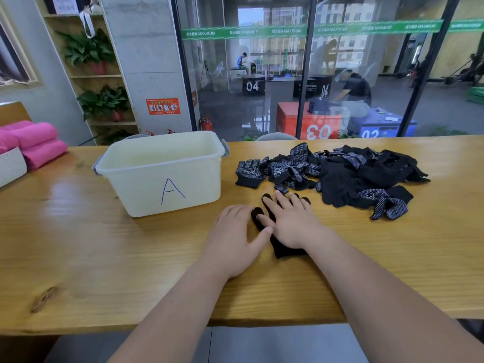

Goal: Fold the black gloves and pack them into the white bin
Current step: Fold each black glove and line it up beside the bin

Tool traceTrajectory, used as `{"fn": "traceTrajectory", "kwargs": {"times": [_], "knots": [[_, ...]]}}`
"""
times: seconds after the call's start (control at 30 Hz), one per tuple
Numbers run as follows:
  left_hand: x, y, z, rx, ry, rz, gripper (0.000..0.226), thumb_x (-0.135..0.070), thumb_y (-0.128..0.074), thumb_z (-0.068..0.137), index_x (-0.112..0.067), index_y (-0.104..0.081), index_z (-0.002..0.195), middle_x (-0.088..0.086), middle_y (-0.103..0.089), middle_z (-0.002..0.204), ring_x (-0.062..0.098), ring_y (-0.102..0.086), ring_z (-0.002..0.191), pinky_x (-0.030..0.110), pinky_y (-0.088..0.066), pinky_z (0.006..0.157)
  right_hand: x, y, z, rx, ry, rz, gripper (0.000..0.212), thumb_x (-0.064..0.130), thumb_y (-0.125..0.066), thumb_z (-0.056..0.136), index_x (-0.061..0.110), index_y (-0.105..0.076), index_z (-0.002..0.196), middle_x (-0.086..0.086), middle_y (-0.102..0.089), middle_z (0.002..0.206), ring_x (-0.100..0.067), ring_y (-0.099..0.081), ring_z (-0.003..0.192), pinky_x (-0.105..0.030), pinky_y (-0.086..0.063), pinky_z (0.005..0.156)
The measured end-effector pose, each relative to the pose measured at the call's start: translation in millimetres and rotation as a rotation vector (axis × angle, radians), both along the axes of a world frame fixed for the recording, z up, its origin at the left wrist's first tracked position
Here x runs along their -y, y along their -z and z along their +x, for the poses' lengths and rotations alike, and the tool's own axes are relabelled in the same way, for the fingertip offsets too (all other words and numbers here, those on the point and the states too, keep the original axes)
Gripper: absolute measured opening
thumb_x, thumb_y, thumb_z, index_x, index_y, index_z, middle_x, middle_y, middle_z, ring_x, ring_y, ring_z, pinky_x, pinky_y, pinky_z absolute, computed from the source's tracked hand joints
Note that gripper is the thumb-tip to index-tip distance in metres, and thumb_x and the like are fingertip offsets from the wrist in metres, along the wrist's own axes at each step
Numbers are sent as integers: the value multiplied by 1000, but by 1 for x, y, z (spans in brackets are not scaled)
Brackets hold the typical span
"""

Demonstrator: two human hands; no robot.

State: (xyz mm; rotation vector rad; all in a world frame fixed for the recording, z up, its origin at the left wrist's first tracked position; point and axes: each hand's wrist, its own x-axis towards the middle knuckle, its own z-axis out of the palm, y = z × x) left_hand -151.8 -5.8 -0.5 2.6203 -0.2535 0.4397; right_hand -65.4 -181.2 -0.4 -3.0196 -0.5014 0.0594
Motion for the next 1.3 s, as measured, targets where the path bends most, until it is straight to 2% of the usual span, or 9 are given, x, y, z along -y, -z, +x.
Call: {"fn": "traceTrajectory", "kwargs": {"times": [0.23,0.33,0.5,0.6,0.67,0.8,0.93,1.13,1.3], "knots": [[-3,0,-1,62,-24,-13,42,-47,-49,105,-27,-63,139,-12,-62,137,11,-46,134,40,-42,113,-6,-2,-18,-21,-3,1,75,75,-9,101,40,-2,167,1,10,176,-34,12,161,-57,2,129],[-3,3,0,55,-17,22,40,-44,-49,104,-27,-65,136,-12,-67,131,14,-49,131,43,-43,111,4,-3,-26,56,-31,202,65,66,-19,106,42,-11,166,3,4,177,-31,10,162,-55,-4,130],[-1,5,1,22,23,127,61,-68,-49,94,-32,-62,140,-15,-56,137,13,-41,135,39,-36,115,43,-6,-44,160,-9,222,61,59,-37,107,42,-24,164,3,-10,176,-24,-7,162,-49,-16,130],[2,7,3,25,27,177,71,-76,-47,89,-32,-60,143,-16,-51,138,13,-38,136,37,-35,118,59,0,-54,-2,-75,142,68,71,-22,103,44,-15,166,9,-2,176,-12,3,162,-47,-4,132],[1,8,2,37,27,166,71,-75,-49,91,-30,-59,145,-15,-52,140,13,-37,138,38,-35,119,68,0,-59,63,-88,206,71,73,-18,101,45,-14,165,11,0,176,-10,5,161,-46,-3,132],[-5,4,-5,49,135,13,66,-75,-56,90,-33,-63,140,-20,-54,138,5,-40,137,36,-37,117,81,-6,-76,153,-115,325,65,71,-36,99,45,-36,159,20,-23,169,-10,-20,157,-37,-16,130],[-3,4,-7,-29,206,25,71,-81,-59,83,-36,-65,137,-25,-54,137,1,-44,133,39,-39,116,83,0,-79,198,-121,309,58,67,-44,100,43,-48,153,18,-33,166,-10,-23,156,-39,-19,130],[-5,3,-9,82,300,-144,41,-57,-82,84,-34,-75,116,-23,-64,123,5,-55,126,31,-45,107,88,-6,-87,258,-258,620,18,55,-80,85,44,-76,99,24,-64,110,-8,-53,118,-24,-41,100],[-2,1,-11,46,355,-122,23,-50,-85,85,-33,-79,99,-22,-68,110,5,-63,112,32,-50,98,87,-3,-84,171,-283,531,26,66,-80,78,49,-76,97,27,-64,108,-5,-51,116,-31,-45,97]]}}
